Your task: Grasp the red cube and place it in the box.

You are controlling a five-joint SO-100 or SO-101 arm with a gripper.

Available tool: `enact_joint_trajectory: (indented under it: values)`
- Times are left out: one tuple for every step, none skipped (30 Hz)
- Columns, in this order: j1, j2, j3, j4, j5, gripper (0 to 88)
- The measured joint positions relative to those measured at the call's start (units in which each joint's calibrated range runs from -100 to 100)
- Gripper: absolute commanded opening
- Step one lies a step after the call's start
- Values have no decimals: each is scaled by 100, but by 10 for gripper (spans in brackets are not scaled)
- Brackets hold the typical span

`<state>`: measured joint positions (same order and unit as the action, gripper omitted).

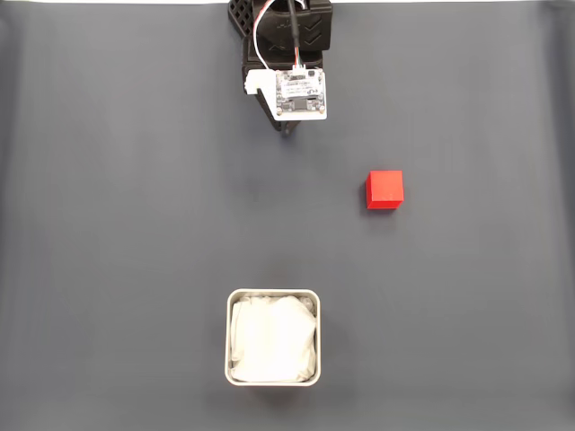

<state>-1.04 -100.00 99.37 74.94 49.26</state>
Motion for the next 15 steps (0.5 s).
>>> enact_joint_trajectory:
  values:
    - [0,0,0,0,-5,1]
    - [0,0,0,0,-5,0]
    - [0,0,0,0,-5,0]
    - [0,0,0,0,-5,0]
    - [0,0,0,0,-5,0]
    - [0,0,0,0,-5,0]
    - [0,0,0,0,-5,0]
    - [0,0,0,0,-5,0]
    - [0,0,0,0,-5,0]
    - [0,0,0,0,-5,0]
    - [0,0,0,0,0,0]
    - [0,0,0,0,10,0]
    - [0,0,0,0,10,0]
    - [0,0,0,-24,10,0]
    - [0,0,0,-72,20,0]
